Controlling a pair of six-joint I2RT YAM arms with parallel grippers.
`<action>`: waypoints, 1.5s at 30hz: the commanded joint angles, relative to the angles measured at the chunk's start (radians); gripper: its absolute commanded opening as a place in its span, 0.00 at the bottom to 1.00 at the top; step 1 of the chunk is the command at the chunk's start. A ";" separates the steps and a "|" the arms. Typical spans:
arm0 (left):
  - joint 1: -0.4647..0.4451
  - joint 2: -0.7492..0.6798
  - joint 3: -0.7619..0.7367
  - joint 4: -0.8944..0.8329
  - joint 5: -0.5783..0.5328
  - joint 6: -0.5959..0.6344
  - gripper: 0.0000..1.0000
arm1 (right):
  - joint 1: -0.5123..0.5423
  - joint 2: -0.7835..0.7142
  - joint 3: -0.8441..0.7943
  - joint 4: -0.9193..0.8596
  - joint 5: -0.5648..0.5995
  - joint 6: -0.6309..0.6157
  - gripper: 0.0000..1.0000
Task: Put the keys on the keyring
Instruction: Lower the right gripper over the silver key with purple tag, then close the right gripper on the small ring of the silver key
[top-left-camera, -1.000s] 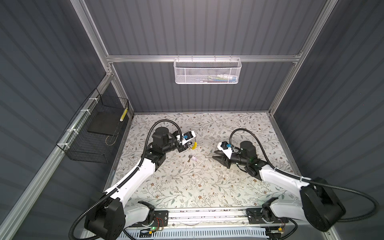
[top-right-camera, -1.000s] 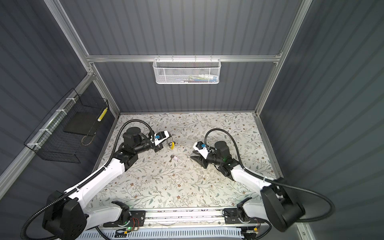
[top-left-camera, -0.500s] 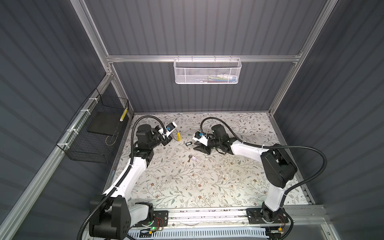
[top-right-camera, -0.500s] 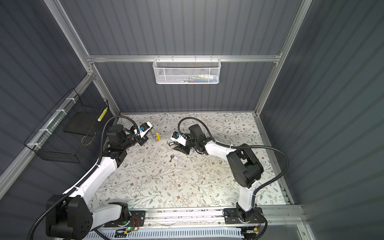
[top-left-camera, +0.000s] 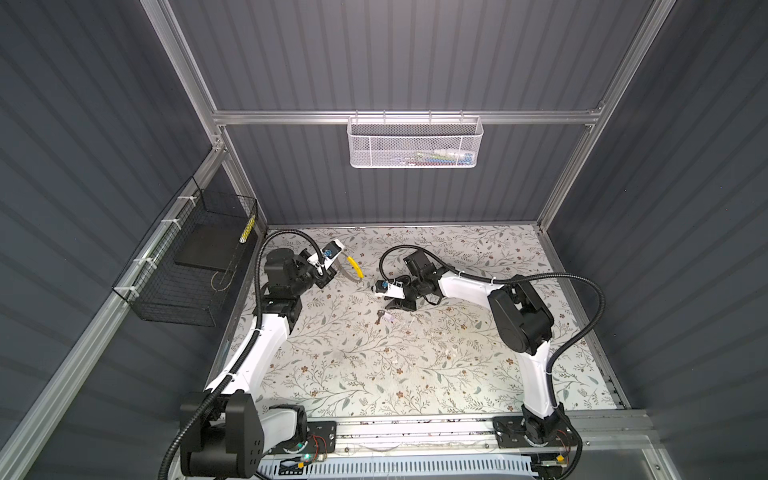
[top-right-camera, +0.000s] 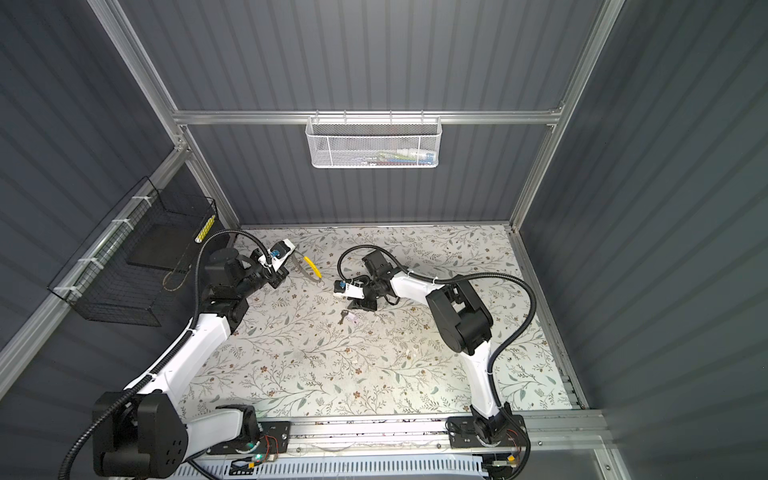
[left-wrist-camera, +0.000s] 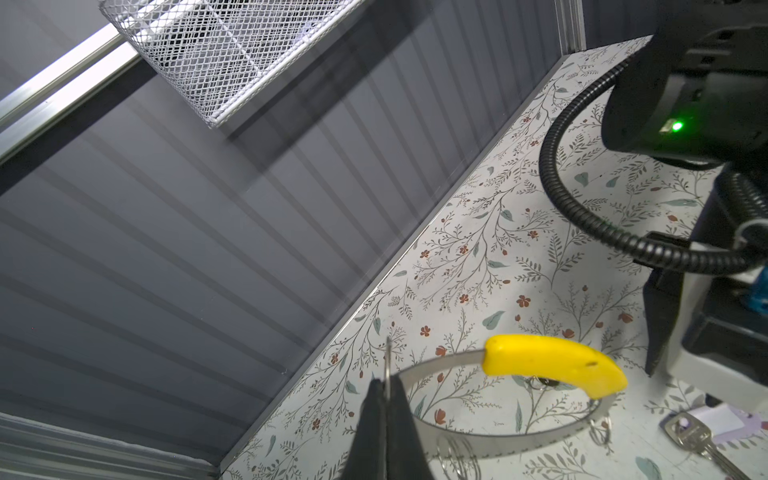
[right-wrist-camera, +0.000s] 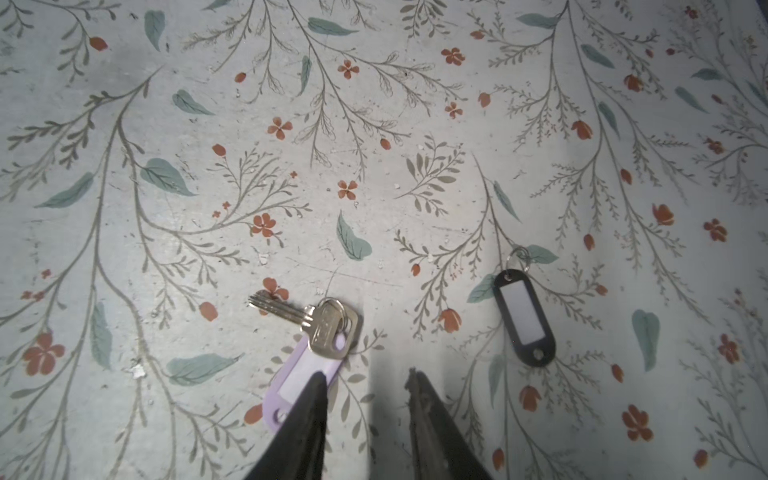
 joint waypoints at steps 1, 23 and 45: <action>0.007 -0.034 0.008 -0.006 0.010 -0.013 0.00 | 0.011 0.023 0.058 -0.103 0.002 -0.072 0.36; 0.006 -0.093 0.014 -0.016 0.038 -0.043 0.00 | 0.110 0.176 0.286 -0.315 0.254 0.063 0.35; 0.007 -0.125 0.011 -0.028 0.056 -0.040 0.00 | 0.108 0.066 0.158 -0.194 0.234 -0.025 0.35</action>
